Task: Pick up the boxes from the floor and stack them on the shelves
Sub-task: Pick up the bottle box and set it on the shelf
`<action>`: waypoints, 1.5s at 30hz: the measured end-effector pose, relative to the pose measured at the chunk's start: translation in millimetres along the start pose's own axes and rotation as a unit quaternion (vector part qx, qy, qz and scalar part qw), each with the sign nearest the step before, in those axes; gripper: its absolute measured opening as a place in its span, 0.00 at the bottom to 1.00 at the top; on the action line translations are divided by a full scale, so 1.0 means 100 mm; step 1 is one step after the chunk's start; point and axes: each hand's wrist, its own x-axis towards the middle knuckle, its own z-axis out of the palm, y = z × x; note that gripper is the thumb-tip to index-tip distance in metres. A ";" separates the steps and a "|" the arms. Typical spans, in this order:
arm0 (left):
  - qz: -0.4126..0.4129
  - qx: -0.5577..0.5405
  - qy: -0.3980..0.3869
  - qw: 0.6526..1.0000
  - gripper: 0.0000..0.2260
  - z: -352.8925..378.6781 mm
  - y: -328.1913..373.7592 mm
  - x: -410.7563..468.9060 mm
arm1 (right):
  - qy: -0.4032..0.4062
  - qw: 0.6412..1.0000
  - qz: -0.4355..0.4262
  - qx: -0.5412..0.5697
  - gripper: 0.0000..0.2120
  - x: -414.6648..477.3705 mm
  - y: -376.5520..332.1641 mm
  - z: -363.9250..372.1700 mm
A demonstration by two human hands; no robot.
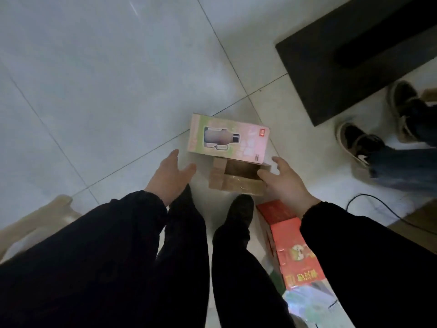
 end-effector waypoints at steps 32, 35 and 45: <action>0.126 -0.403 0.371 0.827 0.28 -3.06 -0.28 -3.88 | -0.143 0.893 -0.356 0.236 0.20 -3.03 -3.01 -0.25; 0.123 -0.420 0.438 0.786 0.27 -3.04 -0.46 -5.10 | -0.200 0.863 -0.408 0.221 0.20 -3.96 -3.20 -0.22; 0.109 -0.456 0.639 0.609 0.20 -2.36 -1.50 -8.16 | -0.363 0.764 -0.524 0.097 0.21 -6.64 -3.04 0.71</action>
